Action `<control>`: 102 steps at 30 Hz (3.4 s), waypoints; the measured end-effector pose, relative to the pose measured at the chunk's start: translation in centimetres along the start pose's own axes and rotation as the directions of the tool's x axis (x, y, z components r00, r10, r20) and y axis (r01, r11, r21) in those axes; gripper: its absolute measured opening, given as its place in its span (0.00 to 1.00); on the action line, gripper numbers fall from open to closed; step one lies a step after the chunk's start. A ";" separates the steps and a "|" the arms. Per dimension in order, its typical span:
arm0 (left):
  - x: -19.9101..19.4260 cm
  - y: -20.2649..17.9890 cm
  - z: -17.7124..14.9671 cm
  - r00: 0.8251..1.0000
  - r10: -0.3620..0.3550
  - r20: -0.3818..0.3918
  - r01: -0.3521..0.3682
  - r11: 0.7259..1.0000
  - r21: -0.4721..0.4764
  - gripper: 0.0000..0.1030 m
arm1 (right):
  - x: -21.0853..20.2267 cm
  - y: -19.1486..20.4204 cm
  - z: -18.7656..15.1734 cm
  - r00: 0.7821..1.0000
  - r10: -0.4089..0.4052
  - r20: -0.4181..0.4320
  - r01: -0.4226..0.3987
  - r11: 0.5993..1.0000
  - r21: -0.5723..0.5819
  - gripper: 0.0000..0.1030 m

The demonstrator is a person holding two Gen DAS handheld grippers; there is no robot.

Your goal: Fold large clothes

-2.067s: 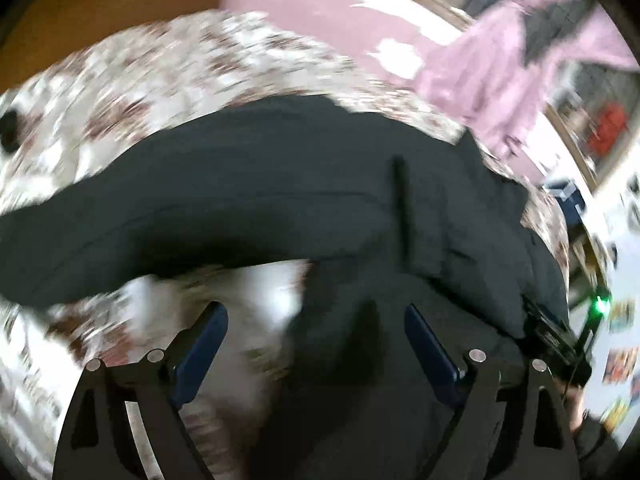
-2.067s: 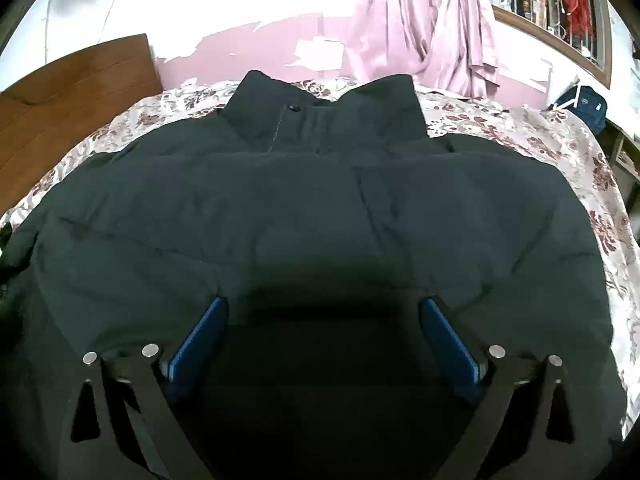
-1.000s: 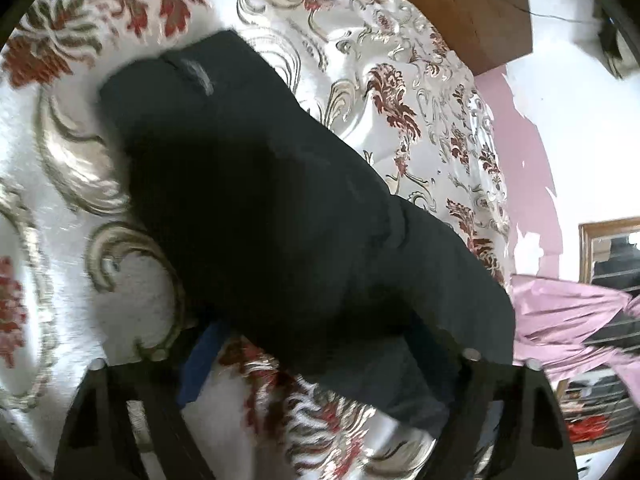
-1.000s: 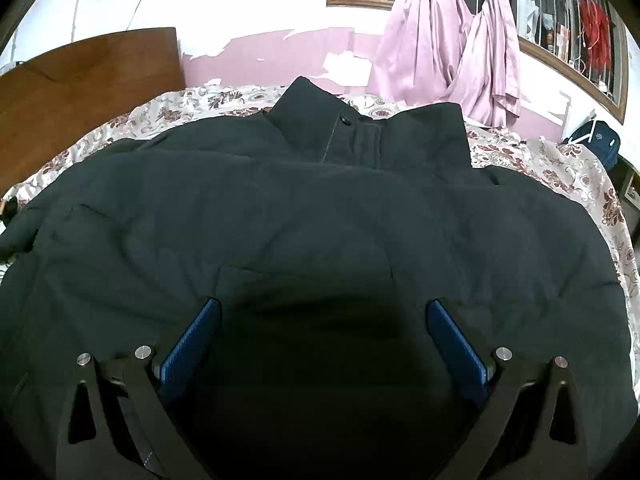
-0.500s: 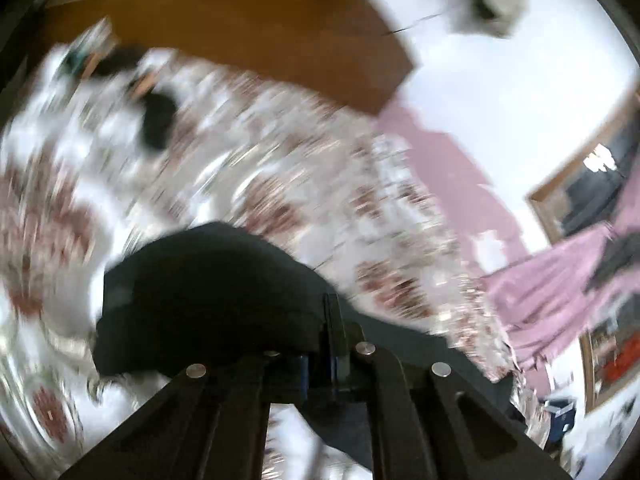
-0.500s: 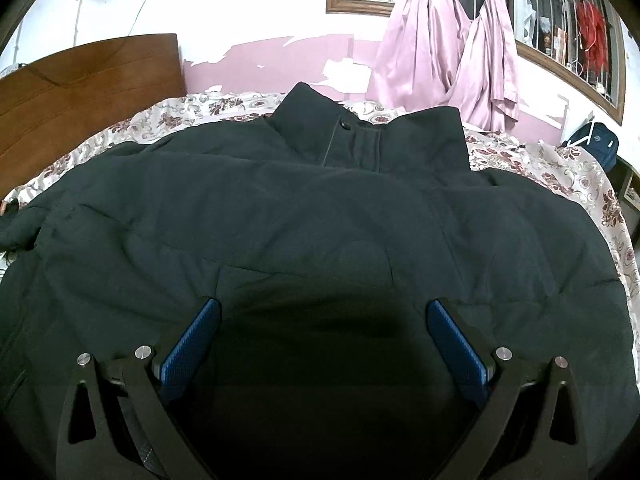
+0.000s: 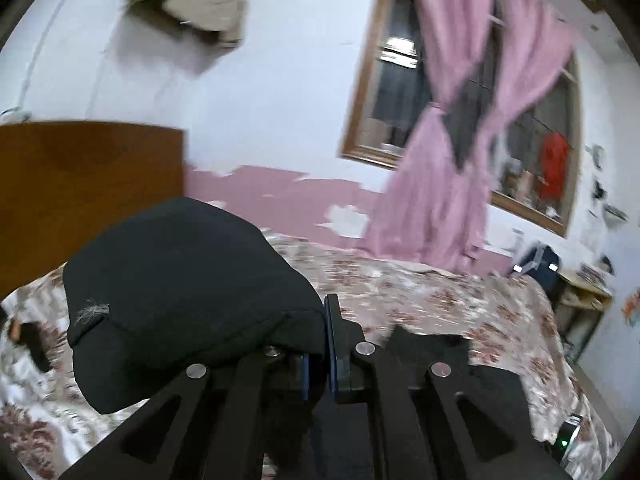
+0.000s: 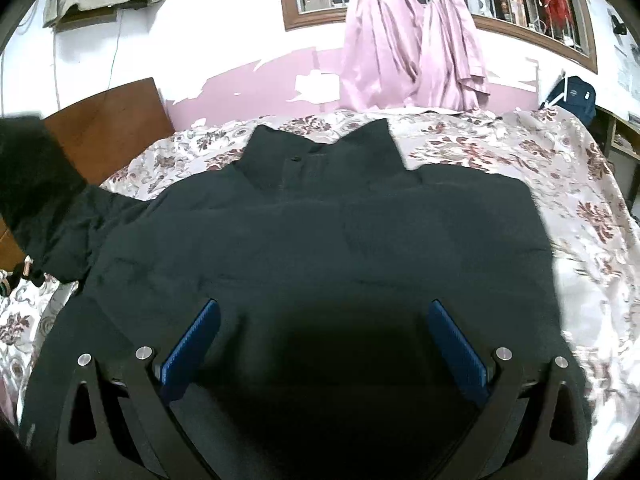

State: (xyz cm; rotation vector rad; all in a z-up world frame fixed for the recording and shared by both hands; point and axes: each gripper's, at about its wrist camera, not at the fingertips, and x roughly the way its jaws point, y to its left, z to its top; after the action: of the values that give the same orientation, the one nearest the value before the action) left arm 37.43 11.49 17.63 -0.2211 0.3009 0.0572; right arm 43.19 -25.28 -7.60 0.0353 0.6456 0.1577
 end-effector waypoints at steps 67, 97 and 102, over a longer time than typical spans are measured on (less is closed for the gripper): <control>5.8 5.8 -20.1 0.787 0.035 -0.616 -0.066 0.997 -0.028 0.86 | -4.3 15.8 -2.8 0.993 0.007 0.115 0.044 0.898 -0.438 0.99; 11.4 0.9 -19.4 0.825 0.047 -0.563 -0.065 0.998 -0.012 0.86 | -2.3 11.3 -2.6 0.990 0.031 0.135 0.032 0.897 -0.441 0.99; 11.4 0.3 -19.6 0.832 0.062 -0.551 -0.047 0.998 0.041 0.86 | -4.5 2.5 -1.1 0.981 0.054 0.184 -0.038 0.995 -0.089 0.99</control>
State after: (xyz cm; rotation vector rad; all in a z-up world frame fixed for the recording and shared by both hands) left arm 42.64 7.65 -4.07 -0.1999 0.8907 0.0449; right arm 38.64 -23.58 -5.60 -0.0168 0.4510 0.2235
